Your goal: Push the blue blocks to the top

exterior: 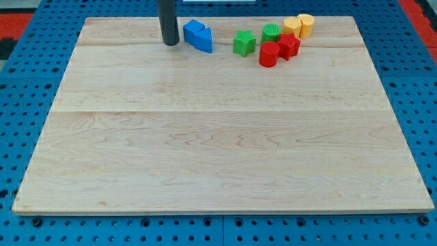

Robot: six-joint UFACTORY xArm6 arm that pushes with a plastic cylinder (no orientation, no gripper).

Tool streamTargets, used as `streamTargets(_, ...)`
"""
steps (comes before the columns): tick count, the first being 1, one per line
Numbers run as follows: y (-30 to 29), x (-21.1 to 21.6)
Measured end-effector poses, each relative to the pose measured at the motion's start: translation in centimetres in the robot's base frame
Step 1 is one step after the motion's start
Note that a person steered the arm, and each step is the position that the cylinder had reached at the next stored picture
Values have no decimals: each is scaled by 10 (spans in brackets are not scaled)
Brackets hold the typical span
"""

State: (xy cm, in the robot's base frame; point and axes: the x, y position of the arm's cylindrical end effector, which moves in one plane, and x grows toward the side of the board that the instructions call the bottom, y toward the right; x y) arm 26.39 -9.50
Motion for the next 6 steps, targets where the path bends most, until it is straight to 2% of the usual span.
streamTargets(2, 13, 35)
streamTargets(3, 90, 53)
streamTargets(5, 55, -10)
streamTargets(6, 100, -13)
